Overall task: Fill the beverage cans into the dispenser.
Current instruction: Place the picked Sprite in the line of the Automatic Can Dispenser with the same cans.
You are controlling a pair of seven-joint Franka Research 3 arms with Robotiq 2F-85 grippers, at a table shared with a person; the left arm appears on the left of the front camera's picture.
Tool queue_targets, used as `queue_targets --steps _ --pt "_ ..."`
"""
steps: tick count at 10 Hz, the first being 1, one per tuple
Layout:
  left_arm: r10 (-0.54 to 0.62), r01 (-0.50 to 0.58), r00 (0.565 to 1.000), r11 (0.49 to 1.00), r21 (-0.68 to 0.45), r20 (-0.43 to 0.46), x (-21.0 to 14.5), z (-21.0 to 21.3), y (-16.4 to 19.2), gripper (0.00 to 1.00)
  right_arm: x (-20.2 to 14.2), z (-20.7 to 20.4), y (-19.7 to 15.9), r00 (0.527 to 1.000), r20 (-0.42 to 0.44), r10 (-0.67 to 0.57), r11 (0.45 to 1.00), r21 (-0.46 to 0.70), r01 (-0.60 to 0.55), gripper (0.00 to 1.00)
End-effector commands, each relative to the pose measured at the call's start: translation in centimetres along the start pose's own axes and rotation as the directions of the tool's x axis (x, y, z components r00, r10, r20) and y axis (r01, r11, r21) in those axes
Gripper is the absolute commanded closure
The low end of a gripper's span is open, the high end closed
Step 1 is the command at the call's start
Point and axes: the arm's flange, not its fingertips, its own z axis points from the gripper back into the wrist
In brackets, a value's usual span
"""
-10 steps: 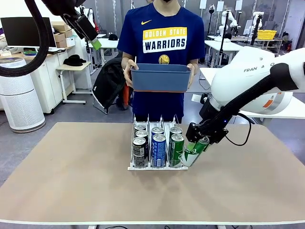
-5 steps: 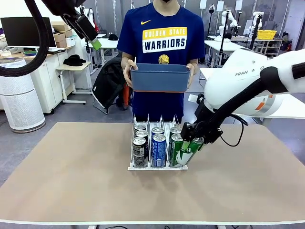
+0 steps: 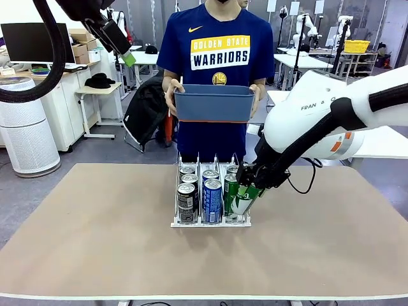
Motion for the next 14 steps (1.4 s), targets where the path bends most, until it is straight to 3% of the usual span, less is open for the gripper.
queue_targets --steps 1,6,10,14 --pt "0.001 -0.001 1.0 1.0 -0.001 -0.002 -0.2 -0.1 0.0 0.0 2.0 -0.6 0.8 0.996 0.085 -0.006 1.0 -0.024 0.009 0.42" --pt "0.001 -0.001 1.0 1.0 -0.001 -0.002 -0.2 -0.1 0.0 0.0 4.1 -2.0 1.1 0.999 0.037 0.025 0.999 -0.024 -0.024 0.42" --pt "0.001 -0.001 1.0 1.0 -0.001 -0.002 -0.2 -0.1 0.0 0.0 5.4 -2.8 0.9 0.998 0.05 0.033 0.998 -0.047 -0.03 0.42" --pt "0.001 -0.001 1.0 1.0 -0.001 -0.002 -0.2 -0.1 0.0 0.0 7.5 -3.5 0.7 0.993 -0.119 0.021 0.999 -0.045 -0.026 0.42"
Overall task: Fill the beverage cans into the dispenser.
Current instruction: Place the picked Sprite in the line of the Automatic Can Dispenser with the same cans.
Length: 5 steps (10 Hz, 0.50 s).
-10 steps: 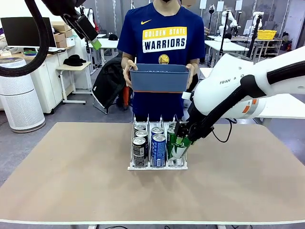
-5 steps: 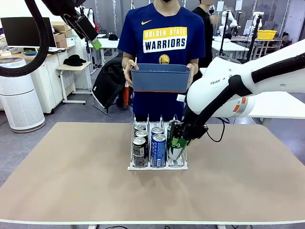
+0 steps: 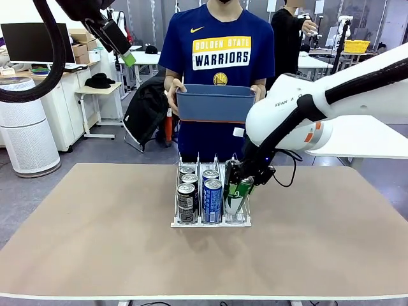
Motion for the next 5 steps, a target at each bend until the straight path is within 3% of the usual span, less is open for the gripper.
queue_targets --steps 1,5 --pt "0.001 -0.001 1.0 1.0 -0.001 -0.002 -0.16 -0.05 0.04 0.0 2.24 0.31 0.25 0.999 -0.034 -0.02 0.999 -0.042 0.019 0.42" --pt "0.001 -0.001 1.0 1.0 -0.001 -0.002 -0.16 -0.05 0.04 0.0 2.55 -0.41 0.39 0.996 -0.082 -0.026 0.997 -0.081 0.019 0.42"
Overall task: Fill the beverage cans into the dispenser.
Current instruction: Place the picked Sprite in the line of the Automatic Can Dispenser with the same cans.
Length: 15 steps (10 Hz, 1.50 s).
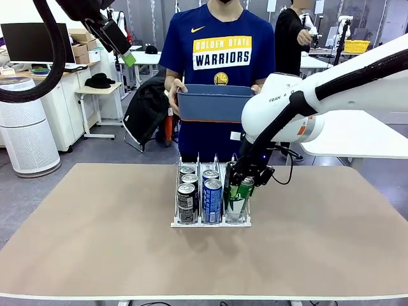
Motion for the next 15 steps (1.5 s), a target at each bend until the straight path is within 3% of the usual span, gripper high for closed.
queue_targets --steps 1,8,9,10,11,12,13,15 --pt "0.001 -0.001 1.0 1.0 -0.001 -0.002 -0.2 -0.1 0.0 0.0 1.2 0.5 0.4 1.0 0.009 -0.022 0.999 -0.045 0.022 0.42" --pt "0.001 -0.001 1.0 1.0 -0.001 -0.002 -0.2 -0.1 0.0 0.0 0.2 -0.2 0.0 0.999 -0.043 0.007 1.0 -0.003 -0.007 0.42" --pt "0.001 -0.001 1.0 1.0 -0.001 -0.002 -0.2 -0.1 0.0 0.0 0.1 -0.2 0.0 0.999 -0.052 0.014 0.999 0.031 -0.012 0.22" --pt "0.001 -0.001 1.0 1.0 -0.001 -0.002 -0.2 -0.1 0.0 0.0 0.0 -0.1 -0.1 0.999 -0.045 0.013 0.999 0.036 -0.012 0.22" --pt "0.001 -0.001 1.0 1.0 -0.001 -0.002 -0.2 -0.1 0.0 0.0 -0.2 0.4 -0.2 0.999 -0.044 0.009 1.0 0.03 -0.007 0.02" --pt "0.001 -0.001 1.0 1.0 -0.001 -0.002 -0.2 -0.1 0.0 0.0 -0.7 1.3 -0.2 0.999 -0.038 0.003 1.0 0.022 -0.002 0.19" --pt "0.001 -0.001 1.0 1.0 -0.001 -0.002 -0.2 -0.1 0.0 0.0 -1.0 1.9 -0.2 1.0 -0.024 -0.001 1.0 0.022 0.002 0.0" --pt "0.001 -0.001 1.0 1.0 -0.001 -0.002 -0.2 -0.1 0.0 0.0 -1.8 3.0 -0.3 1.0 0.021 0.013 0.999 0.034 -0.014 0.0"
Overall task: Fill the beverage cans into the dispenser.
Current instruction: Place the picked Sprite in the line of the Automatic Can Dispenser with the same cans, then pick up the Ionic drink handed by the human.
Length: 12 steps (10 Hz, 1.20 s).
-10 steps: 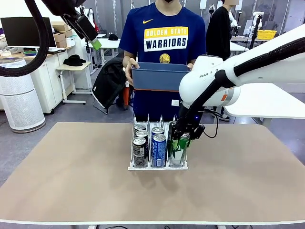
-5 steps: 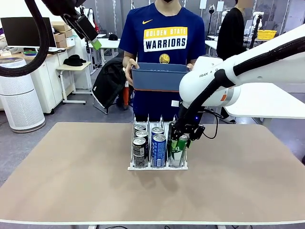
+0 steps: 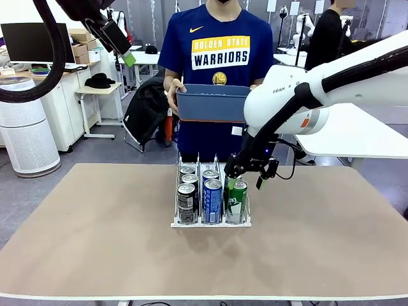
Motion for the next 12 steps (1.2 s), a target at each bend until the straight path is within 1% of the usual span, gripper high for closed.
queue_targets --steps 1,2,3,10,11,12 --pt "0.001 -0.001 1.0 1.0 -0.001 -0.002 -0.2 -0.1 0.0 0.0 -1.6 1.0 -0.6 0.999 0.035 0.022 0.999 0.032 -0.023 0.0" --pt "0.001 -0.001 1.0 1.0 -0.001 -0.002 -0.2 -0.1 0.0 0.0 -2.1 1.5 -0.5 0.998 0.061 0.027 0.999 0.024 -0.029 0.0" --pt "0.001 -0.001 1.0 1.0 -0.001 -0.002 -0.2 -0.1 0.0 0.0 -0.4 0.9 0.1 1.0 0.016 0.003 1.0 0.002 -0.003 0.0" --pt "0.001 -0.001 1.0 1.0 -0.001 -0.002 -0.2 -0.1 0.0 0.0 -0.7 0.6 0.0 1.0 0.012 0.004 1.0 0.005 -0.004 0.0" --pt "0.001 -0.001 1.0 1.0 -0.001 -0.002 -0.2 -0.1 0.0 0.0 -1.4 2.4 0.0 0.996 0.064 0.055 0.998 0.014 -0.056 0.0" --pt "0.001 -0.001 1.0 1.0 -0.001 -0.002 -0.2 -0.1 0.0 0.0 -1.8 4.9 -0.6 0.99 0.094 0.106 0.994 -0.005 -0.106 0.0"
